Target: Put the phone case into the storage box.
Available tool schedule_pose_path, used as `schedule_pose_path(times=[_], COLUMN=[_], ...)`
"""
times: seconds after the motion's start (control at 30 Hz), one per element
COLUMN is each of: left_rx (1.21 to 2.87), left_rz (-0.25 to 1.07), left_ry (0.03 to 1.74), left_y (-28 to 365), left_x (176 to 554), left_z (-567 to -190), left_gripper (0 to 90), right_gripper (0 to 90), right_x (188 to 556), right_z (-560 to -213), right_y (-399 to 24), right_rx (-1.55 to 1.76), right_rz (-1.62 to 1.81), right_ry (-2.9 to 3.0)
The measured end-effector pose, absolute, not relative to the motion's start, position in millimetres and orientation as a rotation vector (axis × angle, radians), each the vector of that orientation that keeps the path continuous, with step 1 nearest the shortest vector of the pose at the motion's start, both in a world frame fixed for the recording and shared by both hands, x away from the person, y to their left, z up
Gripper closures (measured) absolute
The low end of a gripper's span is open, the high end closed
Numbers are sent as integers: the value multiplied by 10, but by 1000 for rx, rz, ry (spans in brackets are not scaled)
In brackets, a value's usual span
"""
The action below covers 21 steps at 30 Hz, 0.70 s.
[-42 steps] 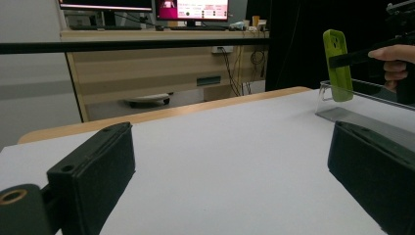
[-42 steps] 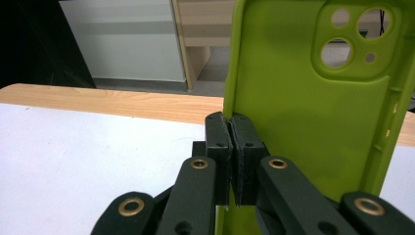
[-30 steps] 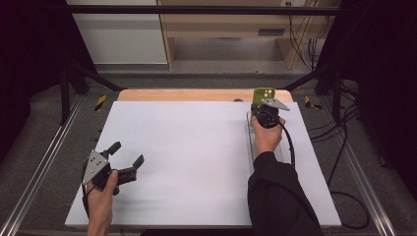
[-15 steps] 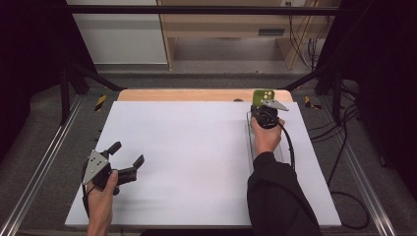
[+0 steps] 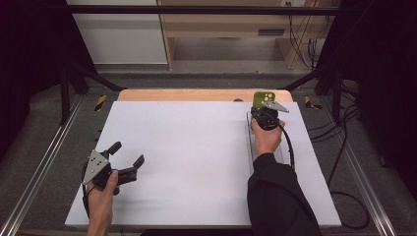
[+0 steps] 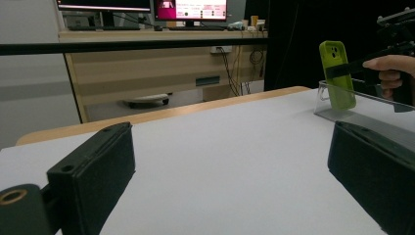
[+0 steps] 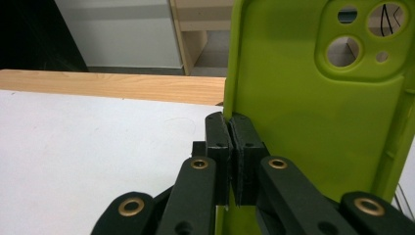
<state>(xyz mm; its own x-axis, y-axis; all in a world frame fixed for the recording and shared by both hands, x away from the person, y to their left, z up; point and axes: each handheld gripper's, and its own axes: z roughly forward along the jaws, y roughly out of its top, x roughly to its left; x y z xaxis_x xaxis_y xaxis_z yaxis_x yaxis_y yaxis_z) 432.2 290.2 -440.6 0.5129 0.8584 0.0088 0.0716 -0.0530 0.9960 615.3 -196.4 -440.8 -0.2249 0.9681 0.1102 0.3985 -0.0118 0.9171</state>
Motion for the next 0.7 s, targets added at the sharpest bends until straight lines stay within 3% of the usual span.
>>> schedule_pose_path(times=[0.7], left_rx=[1500], left_rz=[784], left_ry=[840], left_y=[2901], left_x=[4321], left_z=[-4402], left_gripper=[32], right_gripper=[876], right_x=[6167], right_z=[-4457], right_y=[-1959], right_rx=[1446], right_rz=[1207], right_ry=[1707])
